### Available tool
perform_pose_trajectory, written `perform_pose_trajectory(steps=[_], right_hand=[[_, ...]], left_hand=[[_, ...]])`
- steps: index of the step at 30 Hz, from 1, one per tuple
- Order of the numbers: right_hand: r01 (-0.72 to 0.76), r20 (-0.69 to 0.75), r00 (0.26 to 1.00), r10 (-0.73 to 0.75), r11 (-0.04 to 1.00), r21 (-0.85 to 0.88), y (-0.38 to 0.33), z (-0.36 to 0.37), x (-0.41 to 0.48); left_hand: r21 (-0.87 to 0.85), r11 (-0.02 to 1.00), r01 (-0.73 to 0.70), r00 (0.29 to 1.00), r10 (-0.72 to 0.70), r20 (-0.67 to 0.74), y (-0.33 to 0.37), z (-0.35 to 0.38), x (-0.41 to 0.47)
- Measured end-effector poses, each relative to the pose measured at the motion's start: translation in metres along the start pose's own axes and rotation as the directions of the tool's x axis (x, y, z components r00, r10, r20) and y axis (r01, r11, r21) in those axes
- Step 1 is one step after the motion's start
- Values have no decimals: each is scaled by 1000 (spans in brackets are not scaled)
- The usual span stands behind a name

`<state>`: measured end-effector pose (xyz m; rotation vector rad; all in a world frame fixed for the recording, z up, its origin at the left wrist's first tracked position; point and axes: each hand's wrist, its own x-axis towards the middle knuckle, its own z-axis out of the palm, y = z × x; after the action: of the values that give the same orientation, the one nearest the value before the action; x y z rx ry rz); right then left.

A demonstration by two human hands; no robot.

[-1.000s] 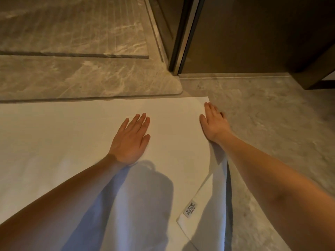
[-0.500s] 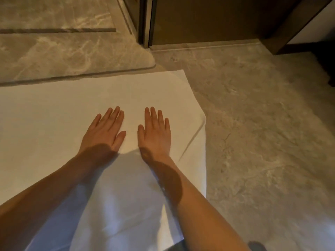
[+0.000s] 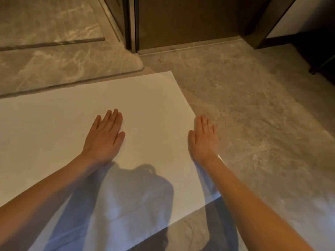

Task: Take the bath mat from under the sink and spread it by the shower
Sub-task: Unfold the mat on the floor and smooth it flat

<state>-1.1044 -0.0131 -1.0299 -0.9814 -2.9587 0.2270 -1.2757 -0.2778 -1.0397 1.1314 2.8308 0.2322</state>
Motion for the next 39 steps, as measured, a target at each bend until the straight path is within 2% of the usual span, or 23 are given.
perform_pose_trajectory(steps=[2,4,6,8,12,17,22,24,28,31,34,37,39], right_hand=[[81,-33,996,-79,993,81,-46,2,-21],[190,8,981,-194,965,184,-90,12,-50],[220,92,965,-244,952,213,-111,23,-74],[227,124,960,-251,958,175,-98,29,-84],[177,78,979,-186,978,106,-32,28,-84],[-12,90,996,8,999,53,51,16,-88],[-80,102,992,80,997,-5,50,-1,-90],[-5,34,999,4,1000,24,13,-8,-86],[297,11,951,-308,927,229,-110,1,-66],[392,60,903,-425,873,289,-183,17,-49],[439,126,874,-469,874,210,-195,35,-32],[498,131,848,-514,856,141,-182,45,-26],[498,137,847,-513,857,131,-179,47,-24]], left_hand=[[-15,992,-127,991,126,-50,32,2,-25],[-82,967,-242,968,234,-95,63,11,-55],[-130,958,-255,966,245,-85,75,17,-70],[-107,966,-236,971,230,-66,74,21,-73],[-64,969,-239,971,237,-39,70,28,-71],[-57,968,-243,970,242,-30,69,30,-71],[-116,968,-220,975,216,-53,76,16,-76],[-136,974,-183,982,175,-70,77,7,-79],[-125,992,-19,992,3,-124,62,-5,-79],[-16,996,89,995,-90,-40,30,-6,-68],[43,988,146,989,-147,10,-3,5,-62],[-3,990,141,990,-141,15,-27,12,-76],[-37,981,192,981,-193,-14,-47,12,-93]])
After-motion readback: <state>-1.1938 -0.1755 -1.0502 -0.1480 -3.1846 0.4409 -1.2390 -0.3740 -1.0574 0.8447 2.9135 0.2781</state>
